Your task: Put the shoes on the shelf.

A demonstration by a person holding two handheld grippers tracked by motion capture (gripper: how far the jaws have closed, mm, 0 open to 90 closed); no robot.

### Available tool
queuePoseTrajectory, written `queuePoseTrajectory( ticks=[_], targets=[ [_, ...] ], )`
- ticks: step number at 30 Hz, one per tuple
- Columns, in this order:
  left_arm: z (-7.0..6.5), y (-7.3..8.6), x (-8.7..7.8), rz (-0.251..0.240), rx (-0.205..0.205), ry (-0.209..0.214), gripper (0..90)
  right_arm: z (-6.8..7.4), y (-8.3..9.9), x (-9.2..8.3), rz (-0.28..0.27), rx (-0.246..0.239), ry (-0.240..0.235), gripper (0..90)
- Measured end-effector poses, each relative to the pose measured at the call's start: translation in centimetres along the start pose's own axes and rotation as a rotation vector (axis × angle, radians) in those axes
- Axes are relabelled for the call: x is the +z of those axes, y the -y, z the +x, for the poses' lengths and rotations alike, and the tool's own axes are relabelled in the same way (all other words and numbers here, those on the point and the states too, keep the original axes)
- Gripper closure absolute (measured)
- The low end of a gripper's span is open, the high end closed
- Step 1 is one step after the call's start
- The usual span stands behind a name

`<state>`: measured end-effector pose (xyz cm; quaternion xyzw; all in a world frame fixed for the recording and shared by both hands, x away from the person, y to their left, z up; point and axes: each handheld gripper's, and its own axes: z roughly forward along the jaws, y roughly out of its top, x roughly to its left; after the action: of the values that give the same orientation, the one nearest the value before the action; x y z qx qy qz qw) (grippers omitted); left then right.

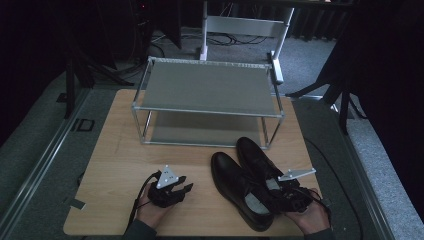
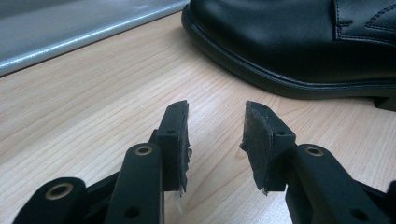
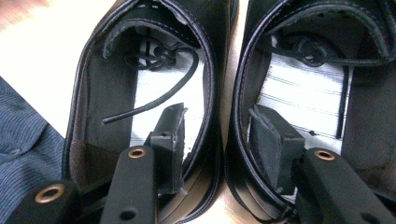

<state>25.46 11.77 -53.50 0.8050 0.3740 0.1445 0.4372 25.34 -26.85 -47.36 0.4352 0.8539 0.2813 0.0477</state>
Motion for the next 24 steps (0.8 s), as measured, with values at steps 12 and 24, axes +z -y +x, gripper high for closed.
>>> queuePoseTrajectory(
  ticks=[12, 24],
  targets=[
    [0.0, 0.0, 0.0, -0.001, 0.0, -0.001, 61.5, 0.7, -0.8, 1.6, 0.04, -0.03, 0.07, 66.9],
    [-0.2, 0.1, 0.2, 0.005, 0.003, 0.002, 61.6, 0.7, -1.0, 1.8, 0.083, -0.034, 0.078, 78.1]
  ],
)
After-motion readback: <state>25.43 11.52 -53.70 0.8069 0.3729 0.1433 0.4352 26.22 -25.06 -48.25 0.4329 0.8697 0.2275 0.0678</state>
